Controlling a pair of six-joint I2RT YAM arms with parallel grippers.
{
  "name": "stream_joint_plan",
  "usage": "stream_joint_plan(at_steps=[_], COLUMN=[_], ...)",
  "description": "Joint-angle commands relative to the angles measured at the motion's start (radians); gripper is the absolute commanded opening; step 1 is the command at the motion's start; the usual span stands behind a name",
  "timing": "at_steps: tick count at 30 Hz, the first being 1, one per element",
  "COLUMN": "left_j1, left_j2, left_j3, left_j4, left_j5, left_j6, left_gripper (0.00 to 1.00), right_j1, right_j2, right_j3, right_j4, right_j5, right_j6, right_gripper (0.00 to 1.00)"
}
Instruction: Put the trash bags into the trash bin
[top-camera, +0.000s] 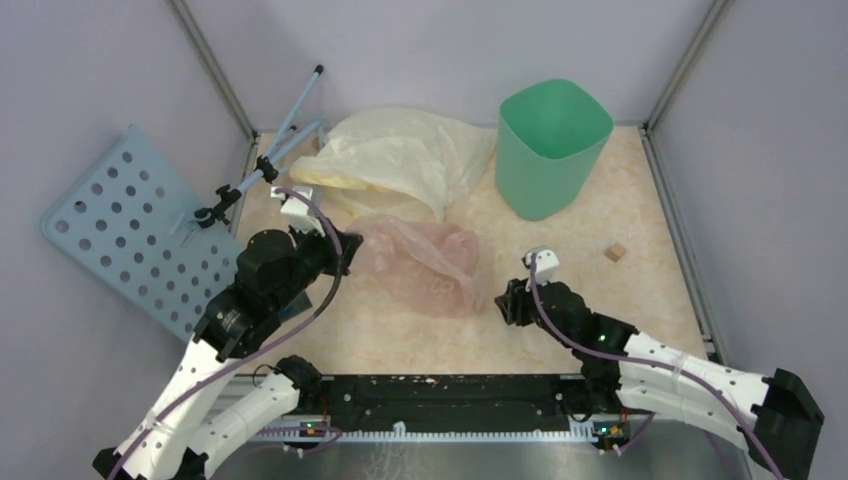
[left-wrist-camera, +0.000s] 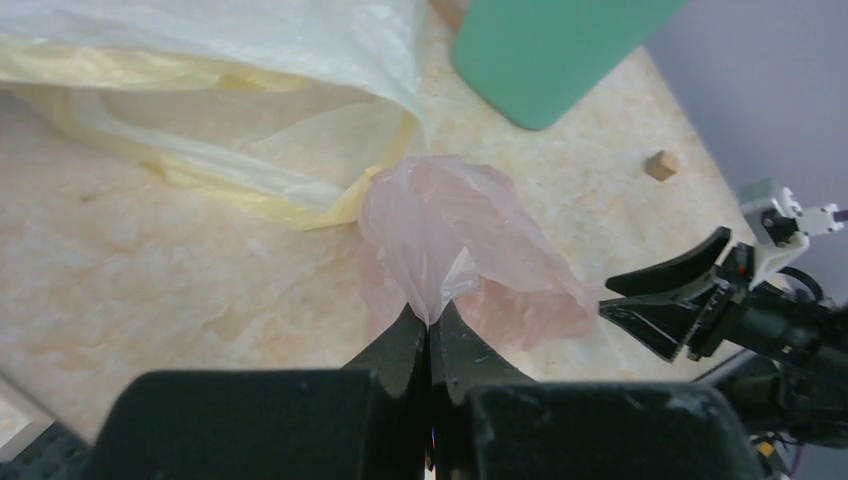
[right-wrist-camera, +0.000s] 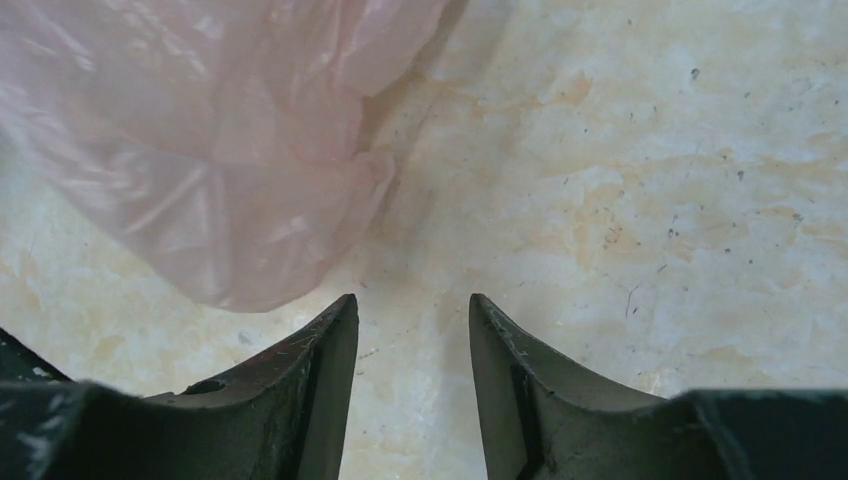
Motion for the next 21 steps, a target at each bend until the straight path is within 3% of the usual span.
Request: stream_joint_plan(at_steps=[1,4,9,21], left_j1=[0.004,0.005,0.004,0.005], left_j2=[-0.015,-0.039,-0.046,-0.040], left_j3=[-0.034,-0.071,-0.088,-0.083], left_j4=[-0.044,-0.023,-0.013,-0.015], left_j5=[-0.148,-0.158,-0.169,-0.179], left_j6=[0.012,0.005,0.009,0.028], left_gripper=[0.00,0.00,0.00,0.00], right_j1=[-0.006,-0.006,-0.005,0.007], right_j2=[0.068,0.088,0.170,0.367], right_j3=[0.031,-0.002,0.015,0.153], right_j4=[0.084,0.229,0.320,0.364], right_j5=[-0.030,-0.183,-0.310,-0.419], right_j6=[0.013,-0.030,-0.073,-0.214], right_gripper=[0.45,0.56,0.71,0.71])
